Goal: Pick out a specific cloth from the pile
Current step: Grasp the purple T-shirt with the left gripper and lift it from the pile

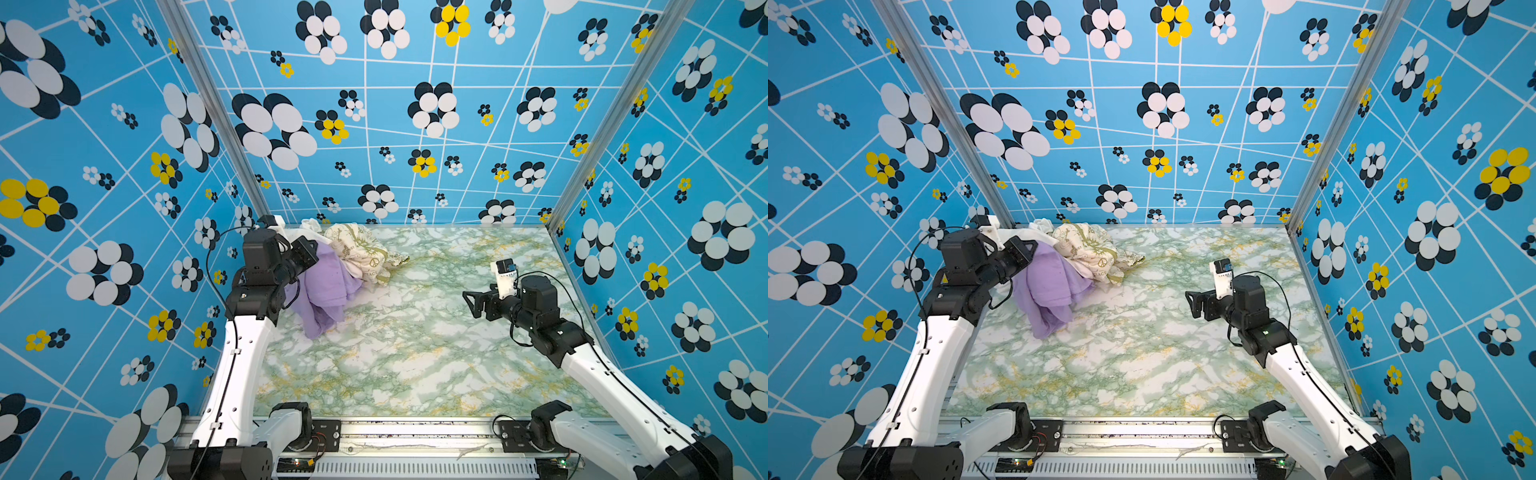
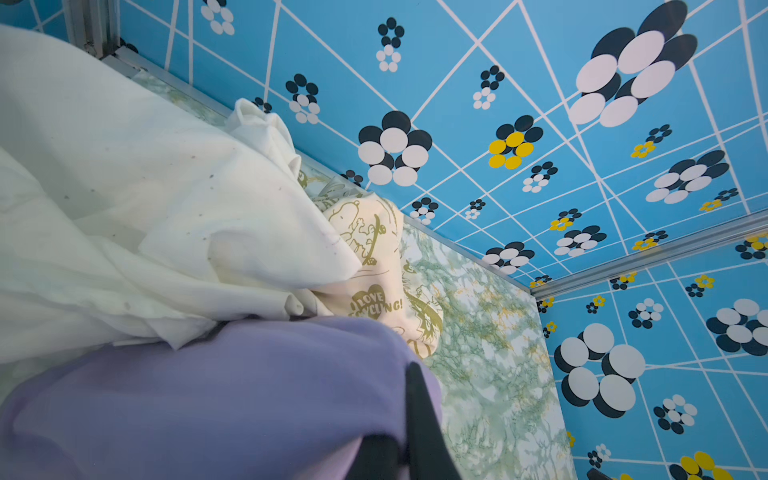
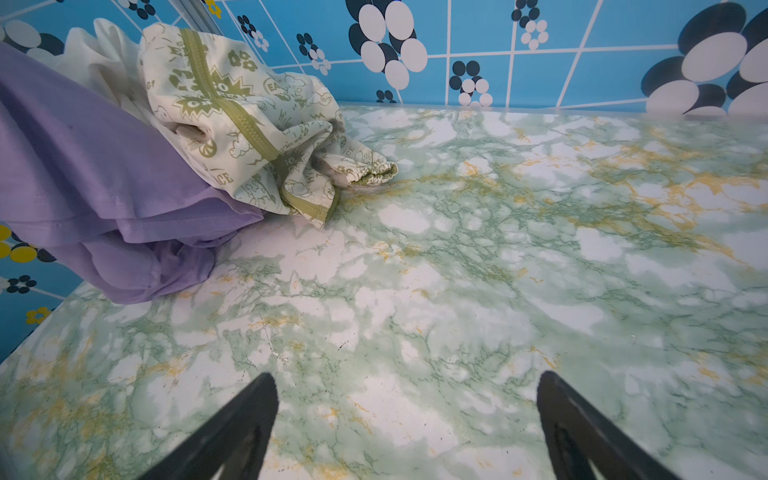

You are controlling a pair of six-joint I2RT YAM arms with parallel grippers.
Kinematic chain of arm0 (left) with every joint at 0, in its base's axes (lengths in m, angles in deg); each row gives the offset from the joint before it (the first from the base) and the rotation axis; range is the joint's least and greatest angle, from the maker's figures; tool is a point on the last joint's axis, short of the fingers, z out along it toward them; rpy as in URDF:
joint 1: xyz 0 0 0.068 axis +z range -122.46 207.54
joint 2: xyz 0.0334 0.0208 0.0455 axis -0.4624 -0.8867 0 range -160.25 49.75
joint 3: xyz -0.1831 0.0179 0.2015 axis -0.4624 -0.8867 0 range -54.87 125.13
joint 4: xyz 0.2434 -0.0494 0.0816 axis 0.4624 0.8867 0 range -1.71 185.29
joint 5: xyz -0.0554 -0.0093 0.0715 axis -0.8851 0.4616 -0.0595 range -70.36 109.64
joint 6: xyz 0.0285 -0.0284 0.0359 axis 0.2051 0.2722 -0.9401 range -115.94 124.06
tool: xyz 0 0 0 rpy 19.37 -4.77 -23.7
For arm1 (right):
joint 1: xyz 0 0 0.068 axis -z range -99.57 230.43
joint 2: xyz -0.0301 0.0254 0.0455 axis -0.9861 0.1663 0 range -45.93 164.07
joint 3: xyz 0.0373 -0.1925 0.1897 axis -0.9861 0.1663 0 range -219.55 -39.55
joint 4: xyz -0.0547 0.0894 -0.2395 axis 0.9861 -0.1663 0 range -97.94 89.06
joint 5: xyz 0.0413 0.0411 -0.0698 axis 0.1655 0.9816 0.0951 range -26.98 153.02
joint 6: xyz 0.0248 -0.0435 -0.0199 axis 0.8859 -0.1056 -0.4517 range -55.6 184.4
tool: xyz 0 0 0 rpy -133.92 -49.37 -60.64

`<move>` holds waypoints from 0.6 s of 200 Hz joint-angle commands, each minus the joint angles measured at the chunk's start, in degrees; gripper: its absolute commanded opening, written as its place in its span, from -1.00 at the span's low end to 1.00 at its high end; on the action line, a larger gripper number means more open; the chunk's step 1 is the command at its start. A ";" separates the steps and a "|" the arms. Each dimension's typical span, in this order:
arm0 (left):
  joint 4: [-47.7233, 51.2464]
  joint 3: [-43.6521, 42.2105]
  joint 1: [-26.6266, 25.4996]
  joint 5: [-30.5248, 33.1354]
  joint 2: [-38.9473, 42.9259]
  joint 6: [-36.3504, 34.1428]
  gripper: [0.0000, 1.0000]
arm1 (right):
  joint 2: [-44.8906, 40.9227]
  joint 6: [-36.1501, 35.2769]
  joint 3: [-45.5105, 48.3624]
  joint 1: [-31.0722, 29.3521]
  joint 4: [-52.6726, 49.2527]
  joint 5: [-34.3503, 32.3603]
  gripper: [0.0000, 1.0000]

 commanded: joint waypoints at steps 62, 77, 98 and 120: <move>7.96 21.19 1.50 0.84 -5.70 -5.26 -1.00 | -1.05 -1.33 -1.98 -0.51 -1.63 -0.49 0.99; 8.86 24.37 1.58 1.15 -6.84 -5.73 -1.00 | -0.96 -1.33 -1.93 -0.51 -1.56 -0.49 0.99; 8.92 27.48 1.50 1.79 -7.83 -5.93 -1.00 | -0.90 -1.24 -1.98 -0.51 -1.32 -0.40 0.98; 9.01 30.86 1.30 1.66 -8.94 -5.92 -1.00 | -0.82 -1.08 -2.03 -0.51 -1.13 -0.31 0.99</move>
